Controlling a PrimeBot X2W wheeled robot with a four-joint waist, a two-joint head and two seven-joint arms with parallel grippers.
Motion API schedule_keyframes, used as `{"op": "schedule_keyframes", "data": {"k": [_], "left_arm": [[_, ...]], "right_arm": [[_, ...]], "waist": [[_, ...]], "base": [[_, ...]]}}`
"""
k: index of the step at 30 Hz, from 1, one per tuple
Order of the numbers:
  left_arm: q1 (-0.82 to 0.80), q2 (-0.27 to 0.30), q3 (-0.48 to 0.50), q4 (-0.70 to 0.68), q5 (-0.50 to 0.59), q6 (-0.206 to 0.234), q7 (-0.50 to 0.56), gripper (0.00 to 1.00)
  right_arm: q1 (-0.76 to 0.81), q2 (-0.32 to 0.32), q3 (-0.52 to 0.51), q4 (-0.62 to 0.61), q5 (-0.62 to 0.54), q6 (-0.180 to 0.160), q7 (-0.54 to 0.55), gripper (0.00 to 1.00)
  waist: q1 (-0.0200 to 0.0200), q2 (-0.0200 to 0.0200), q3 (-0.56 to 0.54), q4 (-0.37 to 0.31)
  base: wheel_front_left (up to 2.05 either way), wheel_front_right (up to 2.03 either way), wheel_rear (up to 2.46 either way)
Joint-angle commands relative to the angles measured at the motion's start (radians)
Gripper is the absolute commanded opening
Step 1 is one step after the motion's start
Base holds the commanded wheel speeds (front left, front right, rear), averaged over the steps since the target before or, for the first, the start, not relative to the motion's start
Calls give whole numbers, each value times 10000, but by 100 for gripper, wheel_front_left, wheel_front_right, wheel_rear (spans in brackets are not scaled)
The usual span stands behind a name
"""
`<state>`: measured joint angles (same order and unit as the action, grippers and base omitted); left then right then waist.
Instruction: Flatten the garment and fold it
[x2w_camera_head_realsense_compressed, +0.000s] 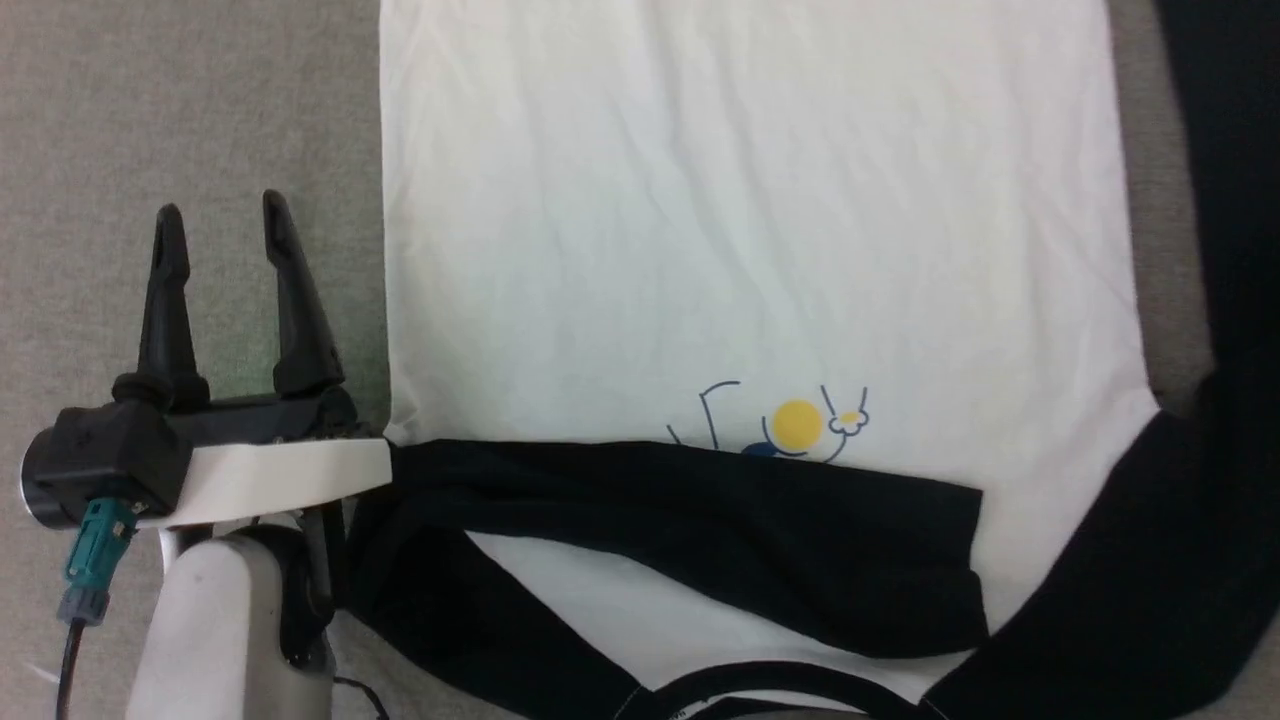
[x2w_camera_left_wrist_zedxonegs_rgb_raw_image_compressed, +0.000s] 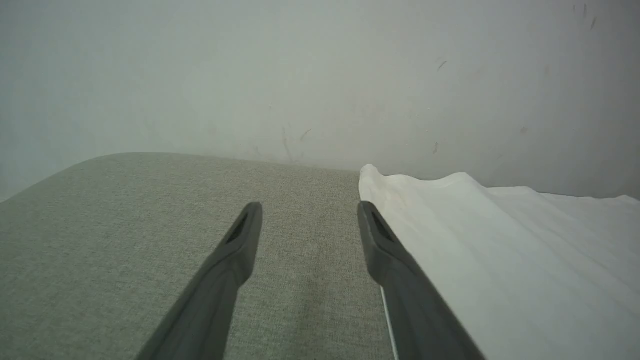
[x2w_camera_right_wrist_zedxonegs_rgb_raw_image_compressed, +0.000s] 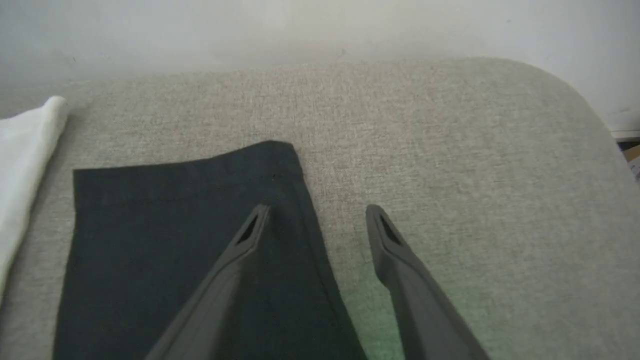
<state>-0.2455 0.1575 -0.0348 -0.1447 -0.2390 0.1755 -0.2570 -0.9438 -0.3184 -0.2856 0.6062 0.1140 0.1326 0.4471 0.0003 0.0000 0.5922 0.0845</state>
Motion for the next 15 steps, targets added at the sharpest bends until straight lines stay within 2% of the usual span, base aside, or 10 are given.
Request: {"op": "schedule_keyframes", "data": {"k": [1, 3, 4, 5, 7, 8, 9, 15], "left_arm": [[-146, -76, 73, -20, 97, -71, -46, 100], [-142, -213, 177, -18, 230, -194, -46, 100], [-128, -278, 232, -17, 281, -249, -47, 100], [-106, -335, 286, -14, 335, -299, -47, 100], [-34, -438, 380, 17, 432, -397, -47, 100], [15, -483, 425, 44, 478, -441, -47, 100], [70, -526, 472, 68, 519, -476, -47, 100], [444, -682, 742, 217, 744, -662, -47, 100]], "right_arm": [[-174, -33, -13, 60, -47, -19, 80, 100], [-337, -43, -35, 214, -157, -19, 449, 100], [-393, -55, -102, 315, -236, -19, 711, 91], [-422, -54, -135, 414, -318, -19, 1018, 45], [-406, -26, -195, 514, -419, -19, 1551, 9], [-353, -10, -207, 499, -451, -19, 1734, 2], [-273, 2, -206, 444, -461, -19, 1866, 0], [531, -202, -183, -283, -249, -19, 1494, 0]], "waist": [[-3, 0, 584, 553], [-3, 0, 618, 578], [-3, 0, 621, 579], [-3, 0, 604, 573], [-3, 0, 505, 553], [-3, 0, 425, 537], [-3, 0, 339, 513], [-3, 0, -439, 273]], "base": [[0, 0, 0], [0, 0, 0], [0, 0, 0], [0, 0, 0], [0, 0, 0], [0, 0, 0], [0, 0, 0], [0, 0, 0]]}}
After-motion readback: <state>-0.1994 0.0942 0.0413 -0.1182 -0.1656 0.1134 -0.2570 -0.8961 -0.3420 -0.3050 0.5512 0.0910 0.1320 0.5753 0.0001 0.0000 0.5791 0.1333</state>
